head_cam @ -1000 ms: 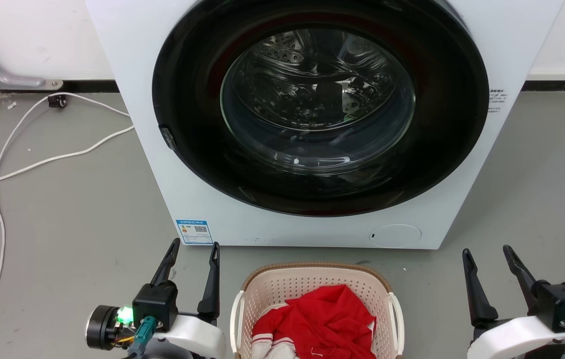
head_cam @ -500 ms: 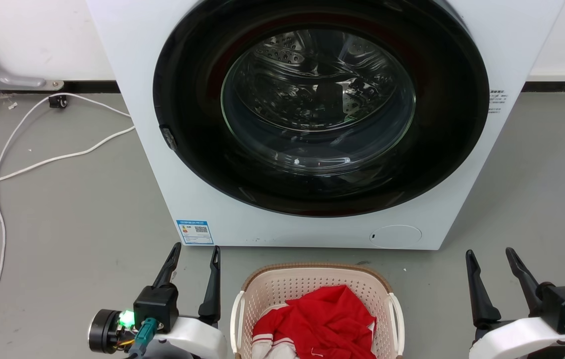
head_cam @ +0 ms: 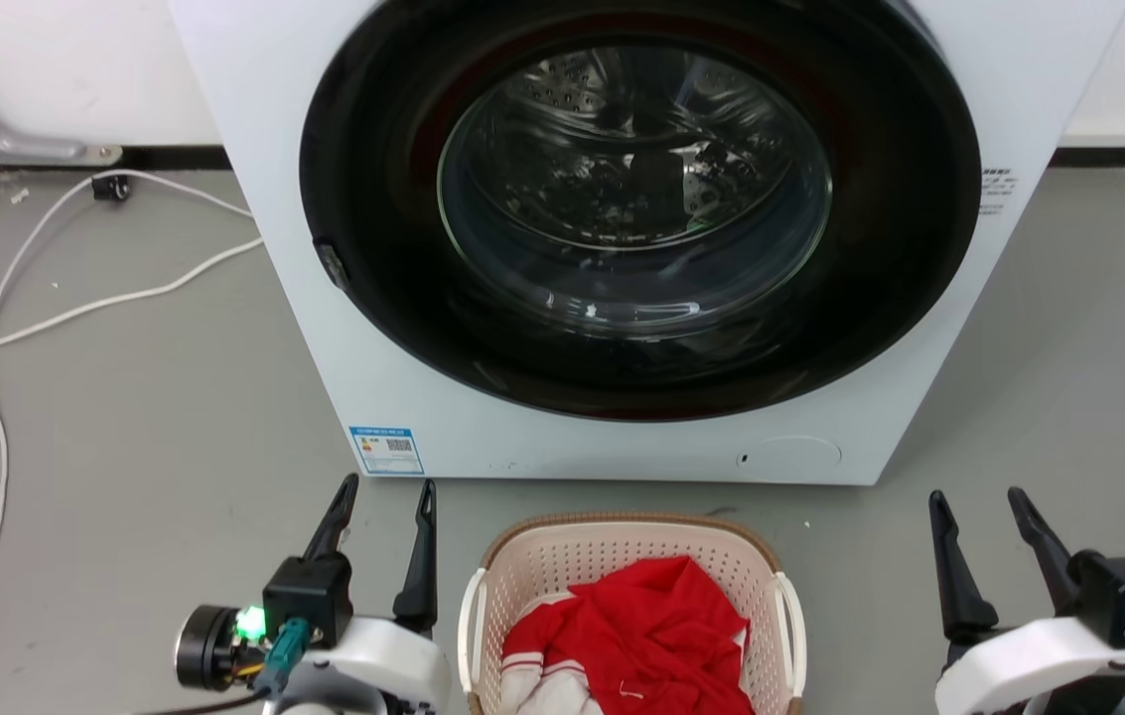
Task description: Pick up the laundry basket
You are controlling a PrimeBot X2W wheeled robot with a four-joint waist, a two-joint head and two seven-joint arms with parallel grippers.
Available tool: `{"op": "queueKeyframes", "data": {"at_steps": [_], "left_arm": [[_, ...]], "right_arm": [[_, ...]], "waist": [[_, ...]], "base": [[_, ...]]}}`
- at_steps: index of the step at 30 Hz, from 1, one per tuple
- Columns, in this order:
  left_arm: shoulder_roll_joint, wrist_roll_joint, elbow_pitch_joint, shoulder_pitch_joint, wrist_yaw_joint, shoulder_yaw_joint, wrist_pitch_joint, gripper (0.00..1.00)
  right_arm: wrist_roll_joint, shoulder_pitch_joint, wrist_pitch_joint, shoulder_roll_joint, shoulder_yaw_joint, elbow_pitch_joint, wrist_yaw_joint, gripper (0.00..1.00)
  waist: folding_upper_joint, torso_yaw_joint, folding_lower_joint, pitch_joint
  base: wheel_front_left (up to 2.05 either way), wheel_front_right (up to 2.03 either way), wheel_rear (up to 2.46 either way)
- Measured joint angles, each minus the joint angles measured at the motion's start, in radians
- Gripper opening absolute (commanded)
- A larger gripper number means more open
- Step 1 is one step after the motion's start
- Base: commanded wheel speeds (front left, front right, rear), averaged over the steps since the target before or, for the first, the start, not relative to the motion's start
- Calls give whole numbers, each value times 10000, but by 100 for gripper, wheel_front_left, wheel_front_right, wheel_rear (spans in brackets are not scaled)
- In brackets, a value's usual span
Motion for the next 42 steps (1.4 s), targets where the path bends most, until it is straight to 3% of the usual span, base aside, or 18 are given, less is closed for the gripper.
{"op": "queueKeyframes", "data": {"at_steps": [13, 24, 32, 42], "left_arm": [[84, -337, 1827, -2551, -518, -21, 506, 100], [244, -947, 4648, -4472, -1151, -284, 1482, 100], [514, -1615, 6510, -5501, -1361, -846, 2403, 100], [1091, -3162, 7670, -6575, -1365, -2209, 3452, 100]], "right_arm": [[349, -1526, 1193, 6, -439, 1231, 0, 100], [545, -3009, 2610, 8, 255, 3394, 0, 100], [832, -4500, 2740, -8, 1053, 5315, 0, 100], [1166, -6425, 2502, -33, 1898, 7829, 0, 100]], "waist": [[0, -113, 1, 1666], [0, -272, 2, 3683], [0, -503, 2, 4843], [0, -751, 2, 6089]], "base": [[0, 0, 0], [0, 0, 0], [0, 0, 0], [0, 0, 0]]}}
